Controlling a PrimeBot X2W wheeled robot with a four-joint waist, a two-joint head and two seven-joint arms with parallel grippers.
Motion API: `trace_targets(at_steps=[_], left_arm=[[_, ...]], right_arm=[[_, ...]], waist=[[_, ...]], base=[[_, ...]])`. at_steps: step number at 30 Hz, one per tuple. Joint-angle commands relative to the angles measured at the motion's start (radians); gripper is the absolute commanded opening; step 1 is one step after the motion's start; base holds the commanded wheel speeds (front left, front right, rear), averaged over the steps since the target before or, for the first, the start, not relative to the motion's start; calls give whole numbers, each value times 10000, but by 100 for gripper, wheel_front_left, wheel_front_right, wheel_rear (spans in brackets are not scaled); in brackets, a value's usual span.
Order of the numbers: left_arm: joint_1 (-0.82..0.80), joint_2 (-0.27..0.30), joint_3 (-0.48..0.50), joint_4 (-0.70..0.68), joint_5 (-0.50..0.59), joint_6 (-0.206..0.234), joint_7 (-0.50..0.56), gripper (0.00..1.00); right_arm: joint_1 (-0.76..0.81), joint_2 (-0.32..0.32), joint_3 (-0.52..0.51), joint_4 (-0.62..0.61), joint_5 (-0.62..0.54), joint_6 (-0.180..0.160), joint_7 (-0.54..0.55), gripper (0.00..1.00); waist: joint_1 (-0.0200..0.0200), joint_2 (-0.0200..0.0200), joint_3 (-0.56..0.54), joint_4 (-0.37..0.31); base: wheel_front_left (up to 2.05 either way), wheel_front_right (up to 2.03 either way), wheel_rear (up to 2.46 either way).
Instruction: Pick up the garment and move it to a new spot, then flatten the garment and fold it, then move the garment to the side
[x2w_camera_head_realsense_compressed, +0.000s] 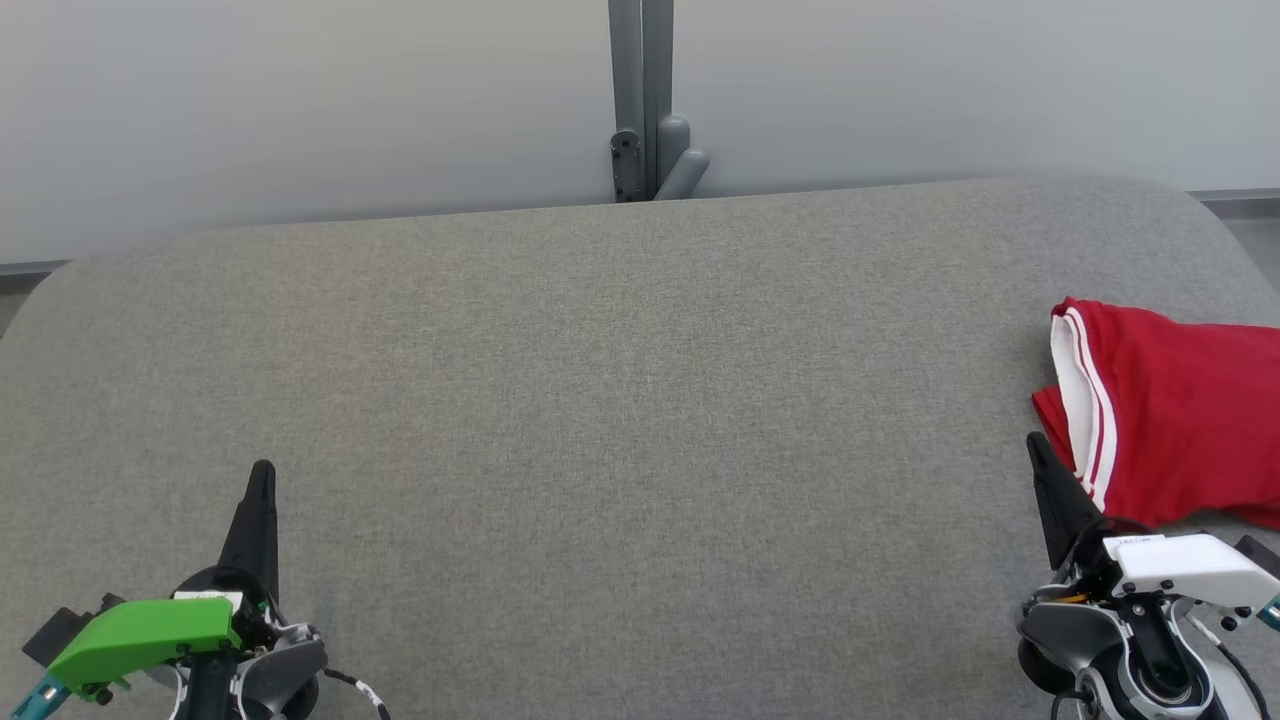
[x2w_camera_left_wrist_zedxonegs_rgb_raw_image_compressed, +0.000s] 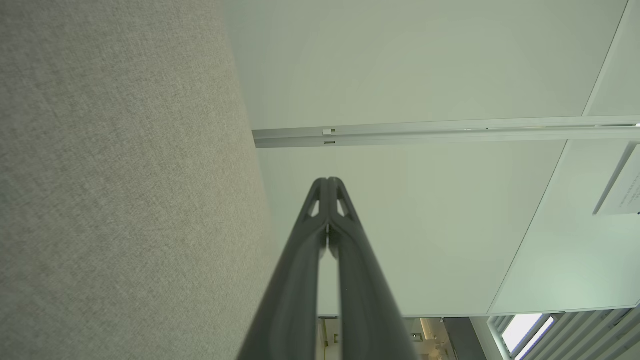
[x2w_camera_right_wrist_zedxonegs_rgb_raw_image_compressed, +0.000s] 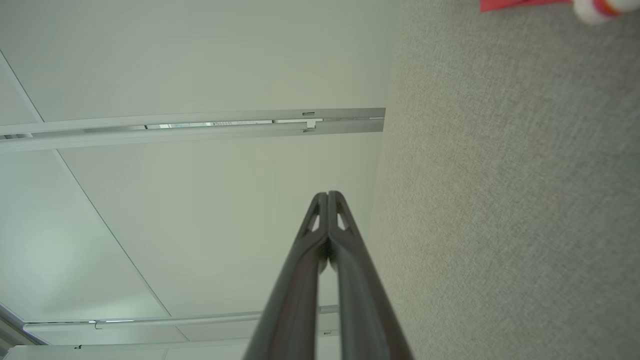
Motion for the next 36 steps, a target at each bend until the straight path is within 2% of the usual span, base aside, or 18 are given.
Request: trace_targets(at_steps=[1,36], left_arm=[[-95,62,3,-10,-35,-49,22,0],[-94,62,1,-11,-36,-50,20,0]], right_arm=[[-66,-52,-12,-52,72,4,43,0],[-66,-50,-11,-51,73,4,42,0]], waist=[[0,0,0,0],[0,0,0,0]], base=[[0,0,0],[0,0,0]])
